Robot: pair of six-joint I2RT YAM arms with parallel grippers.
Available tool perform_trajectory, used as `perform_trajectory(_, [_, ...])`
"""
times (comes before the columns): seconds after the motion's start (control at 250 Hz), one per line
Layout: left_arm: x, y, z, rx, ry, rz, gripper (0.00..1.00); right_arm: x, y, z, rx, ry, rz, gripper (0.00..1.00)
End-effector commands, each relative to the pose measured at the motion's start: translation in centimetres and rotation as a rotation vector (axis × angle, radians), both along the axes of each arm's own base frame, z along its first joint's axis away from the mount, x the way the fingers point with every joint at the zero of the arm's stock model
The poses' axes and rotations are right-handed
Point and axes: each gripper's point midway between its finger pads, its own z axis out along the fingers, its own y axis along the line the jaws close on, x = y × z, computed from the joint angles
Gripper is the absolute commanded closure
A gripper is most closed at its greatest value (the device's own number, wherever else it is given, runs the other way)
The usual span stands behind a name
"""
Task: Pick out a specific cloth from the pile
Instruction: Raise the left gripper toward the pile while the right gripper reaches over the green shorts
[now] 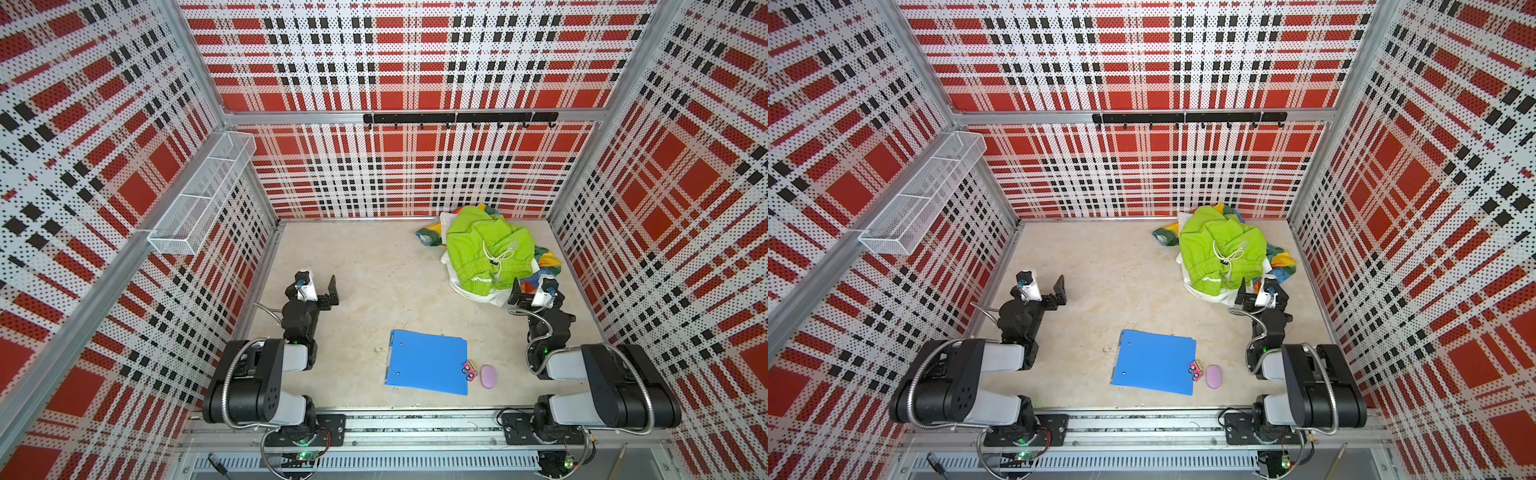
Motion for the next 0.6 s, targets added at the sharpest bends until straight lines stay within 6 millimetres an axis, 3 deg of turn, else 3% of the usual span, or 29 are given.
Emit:
perform_trajectory(0.0, [0.6, 0.0, 0.7, 0.001, 0.039, 0.027, 0.01, -0.3, -0.3, 1.6, 0.026, -0.031, -0.021, 0.0])
perform_trajectory(0.116, [1.1, -0.3, 2.1, -0.022, 0.07, 0.048, 0.01, -0.3, -0.2, 2.3, 0.049, -0.012, -0.016, 0.0])
perform_trajectory(0.284, [1.2, -2.6, 4.5, -0.085, 0.08, -0.025, 0.01, 0.3, -0.2, 3.2, 0.113, 0.065, -0.021, 0.0])
perform_trajectory(0.596, [1.1, -8.7, 8.7, -0.26, 0.163, -0.241, 0.01, 2.0, 1.9, 5.8, 0.247, 0.151, 0.082, 0.0])
